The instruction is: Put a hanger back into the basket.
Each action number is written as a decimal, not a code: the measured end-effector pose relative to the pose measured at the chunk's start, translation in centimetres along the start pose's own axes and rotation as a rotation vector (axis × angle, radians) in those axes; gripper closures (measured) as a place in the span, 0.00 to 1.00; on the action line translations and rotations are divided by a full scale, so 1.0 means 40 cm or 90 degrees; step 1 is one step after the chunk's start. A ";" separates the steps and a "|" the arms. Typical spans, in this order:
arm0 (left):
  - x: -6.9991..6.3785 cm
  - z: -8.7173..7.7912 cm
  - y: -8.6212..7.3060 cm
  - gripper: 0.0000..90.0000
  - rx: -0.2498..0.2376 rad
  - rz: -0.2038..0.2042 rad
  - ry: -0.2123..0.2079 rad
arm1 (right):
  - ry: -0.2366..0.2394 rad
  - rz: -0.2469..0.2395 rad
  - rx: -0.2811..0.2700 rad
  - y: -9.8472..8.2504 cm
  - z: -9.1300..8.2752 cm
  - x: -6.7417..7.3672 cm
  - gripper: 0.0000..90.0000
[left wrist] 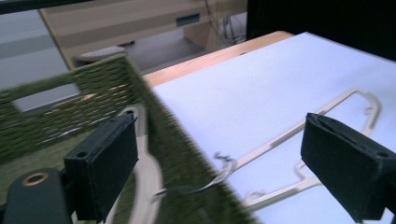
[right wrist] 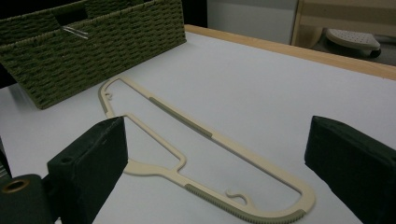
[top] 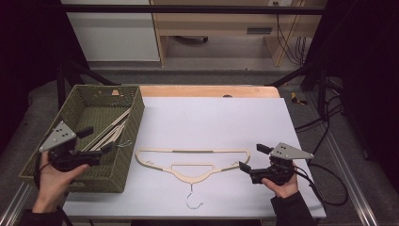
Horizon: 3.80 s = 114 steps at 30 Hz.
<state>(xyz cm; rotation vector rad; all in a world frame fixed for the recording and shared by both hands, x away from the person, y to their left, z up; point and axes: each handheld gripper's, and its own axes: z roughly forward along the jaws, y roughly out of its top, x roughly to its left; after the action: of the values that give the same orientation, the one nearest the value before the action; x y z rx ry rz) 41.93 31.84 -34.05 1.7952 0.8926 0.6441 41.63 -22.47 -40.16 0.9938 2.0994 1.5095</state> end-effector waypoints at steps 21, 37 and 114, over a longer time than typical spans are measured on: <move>-0.212 0.125 -0.103 0.09 0.002 0.031 -0.116 | 0.064 -0.047 0.057 0.007 0.113 0.086 0.09; -0.251 0.169 -0.154 0.07 0.056 0.047 -0.153 | 0.121 -0.091 0.151 0.000 0.248 0.172 0.22; -0.288 0.262 -0.176 0.10 0.158 0.154 -0.182 | 0.296 -0.172 0.301 -0.007 0.400 0.224 0.81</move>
<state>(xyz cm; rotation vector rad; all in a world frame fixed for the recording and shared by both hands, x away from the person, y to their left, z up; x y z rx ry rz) 41.14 18.58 -44.78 2.1761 0.5851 0.4230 45.87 -5.34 -45.23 0.4824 2.8725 1.2161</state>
